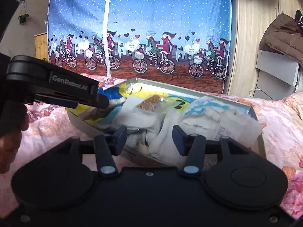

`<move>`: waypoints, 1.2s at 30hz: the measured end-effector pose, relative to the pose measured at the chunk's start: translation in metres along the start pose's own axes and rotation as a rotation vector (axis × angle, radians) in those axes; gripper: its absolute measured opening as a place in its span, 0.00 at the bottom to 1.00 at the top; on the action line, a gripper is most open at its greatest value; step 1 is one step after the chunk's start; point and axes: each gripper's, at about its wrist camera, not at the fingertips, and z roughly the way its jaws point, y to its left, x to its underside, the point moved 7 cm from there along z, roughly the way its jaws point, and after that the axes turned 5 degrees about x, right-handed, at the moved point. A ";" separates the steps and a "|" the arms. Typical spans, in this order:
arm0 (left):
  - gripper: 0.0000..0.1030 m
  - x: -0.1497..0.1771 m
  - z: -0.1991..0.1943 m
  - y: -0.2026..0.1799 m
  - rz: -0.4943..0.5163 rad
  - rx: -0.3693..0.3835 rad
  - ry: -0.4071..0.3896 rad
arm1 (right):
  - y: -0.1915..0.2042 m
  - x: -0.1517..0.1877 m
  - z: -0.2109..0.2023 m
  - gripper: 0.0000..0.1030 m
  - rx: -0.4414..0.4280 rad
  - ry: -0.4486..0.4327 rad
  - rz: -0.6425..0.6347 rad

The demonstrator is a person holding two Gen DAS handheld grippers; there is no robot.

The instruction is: Organize soft objects

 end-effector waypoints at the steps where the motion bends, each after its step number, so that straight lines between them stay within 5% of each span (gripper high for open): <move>1: 0.63 -0.003 -0.007 0.000 0.000 -0.002 -0.013 | 0.000 -0.004 -0.004 0.49 0.001 -0.007 0.004; 6: 0.70 -0.024 -0.057 0.001 0.022 -0.015 -0.111 | -0.008 -0.032 -0.036 0.58 -0.003 -0.042 0.049; 17: 0.94 -0.044 -0.183 -0.008 0.024 -0.023 -0.312 | -0.030 -0.067 -0.148 0.99 0.036 -0.148 0.116; 36: 0.99 0.062 -0.321 -0.029 0.118 -0.032 -0.349 | -0.014 -0.001 -0.259 1.00 0.159 -0.267 0.241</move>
